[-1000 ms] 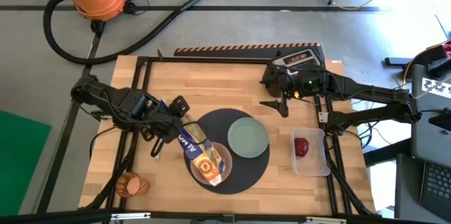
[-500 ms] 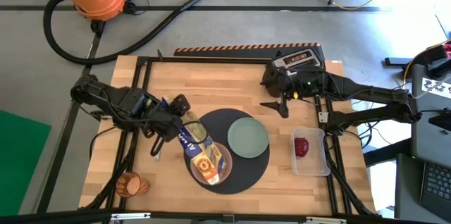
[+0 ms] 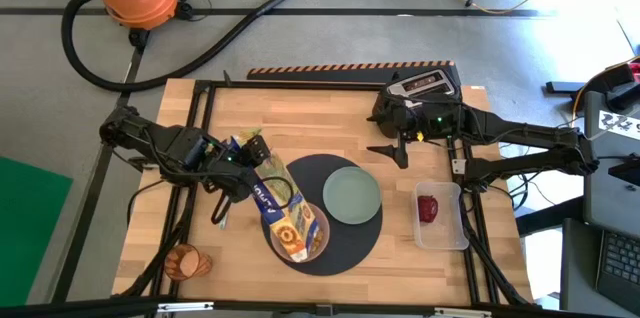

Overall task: Arrange a breakfast setting
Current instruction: Pour the cereal from the yellow cereal box into the pink bowl

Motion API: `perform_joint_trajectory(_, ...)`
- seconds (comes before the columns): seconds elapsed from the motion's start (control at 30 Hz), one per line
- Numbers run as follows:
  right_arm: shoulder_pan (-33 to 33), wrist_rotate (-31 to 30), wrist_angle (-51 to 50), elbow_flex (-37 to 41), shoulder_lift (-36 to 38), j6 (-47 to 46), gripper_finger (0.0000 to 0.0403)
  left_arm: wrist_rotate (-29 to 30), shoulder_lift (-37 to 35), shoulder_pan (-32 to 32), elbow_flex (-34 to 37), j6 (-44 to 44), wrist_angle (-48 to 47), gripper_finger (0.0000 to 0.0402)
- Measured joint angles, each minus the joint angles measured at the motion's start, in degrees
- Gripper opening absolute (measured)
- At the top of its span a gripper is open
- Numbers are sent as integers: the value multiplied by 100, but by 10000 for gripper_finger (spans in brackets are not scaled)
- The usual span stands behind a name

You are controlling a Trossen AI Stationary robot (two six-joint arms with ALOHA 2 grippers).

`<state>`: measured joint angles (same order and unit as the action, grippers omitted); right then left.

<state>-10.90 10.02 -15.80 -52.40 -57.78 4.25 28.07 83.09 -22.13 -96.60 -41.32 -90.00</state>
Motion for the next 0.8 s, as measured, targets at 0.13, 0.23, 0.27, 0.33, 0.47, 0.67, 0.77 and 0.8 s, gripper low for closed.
perform_joint_trajectory(0.13, 0, -2, -14, 0, -2, 0, 380, -164, -94, 22, 3, 247, -18, 256)
perform_joint_trajectory(0.23, 0, -3, -14, 0, -4, -2, 380, -159, -61, -2, 54, 171, -9, 256)
perform_joint_trajectory(0.27, 0, -11, -13, 0, -4, -2, 380, -195, -57, -1, 55, 169, 8, 256)
perform_joint_trajectory(0.33, 0, -40, -12, 0, -2, -2, 380, -226, -69, 9, 52, 219, 22, 256)
perform_joint_trajectory(0.47, 0, -42, -14, 0, -2, -4, 380, -41, -70, -28, 52, 171, -19, 256)
perform_joint_trajectory(0.67, 0, -39, -22, 0, -2, -20, 380, -161, -72, -2, 52, 205, -10, 256)
perform_joint_trajectory(0.77, 0, -39, -21, 0, -2, -20, 380, -52, -76, -2, 52, 177, -2, 256)
perform_joint_trajectory(0.8, 0, -39, -21, 0, -2, -20, 380, -46, -97, -1, 52, 175, -2, 256)
